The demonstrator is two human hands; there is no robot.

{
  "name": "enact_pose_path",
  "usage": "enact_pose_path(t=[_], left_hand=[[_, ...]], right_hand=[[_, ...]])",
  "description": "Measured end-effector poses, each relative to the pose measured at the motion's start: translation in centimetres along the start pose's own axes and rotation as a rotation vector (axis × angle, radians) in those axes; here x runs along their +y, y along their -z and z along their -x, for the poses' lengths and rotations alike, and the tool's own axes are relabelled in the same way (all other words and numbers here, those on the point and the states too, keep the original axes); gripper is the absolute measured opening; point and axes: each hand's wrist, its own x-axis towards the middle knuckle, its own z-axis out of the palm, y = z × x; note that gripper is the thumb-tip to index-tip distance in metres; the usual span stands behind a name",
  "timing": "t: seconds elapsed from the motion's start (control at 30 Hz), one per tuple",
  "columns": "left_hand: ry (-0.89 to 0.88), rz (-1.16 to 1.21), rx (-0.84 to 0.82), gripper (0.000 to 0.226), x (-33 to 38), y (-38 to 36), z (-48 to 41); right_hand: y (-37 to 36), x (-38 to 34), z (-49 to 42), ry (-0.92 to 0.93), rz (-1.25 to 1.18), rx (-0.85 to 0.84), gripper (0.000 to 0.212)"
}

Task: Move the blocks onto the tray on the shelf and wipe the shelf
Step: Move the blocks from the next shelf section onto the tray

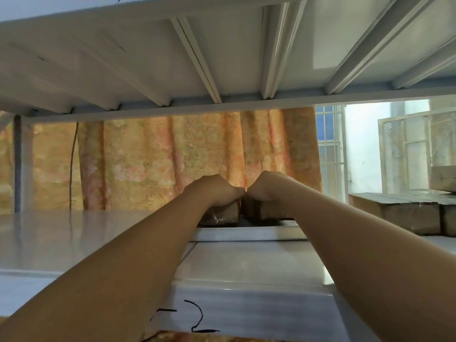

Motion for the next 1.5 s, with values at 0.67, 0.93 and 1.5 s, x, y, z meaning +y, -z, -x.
enact_pose_path(t=[0.67,0.93,1.5], left_hand=[[0.005,-0.092,-0.009,0.072,-2.3,-1.0,-0.3],[-0.01,0.045,-0.082,0.081,-2.9,-0.5,0.3],[0.01,0.429,-0.183,0.045,-4.9,0.9,1.7]], right_hand=[[1.2,1.2,3.6,0.185,0.108,-0.31,0.034],[0.1,0.3,3.0,0.223,0.007,-0.033,0.07],[-0.5,-1.1,4.6,0.247,0.139,-0.135,0.069]])
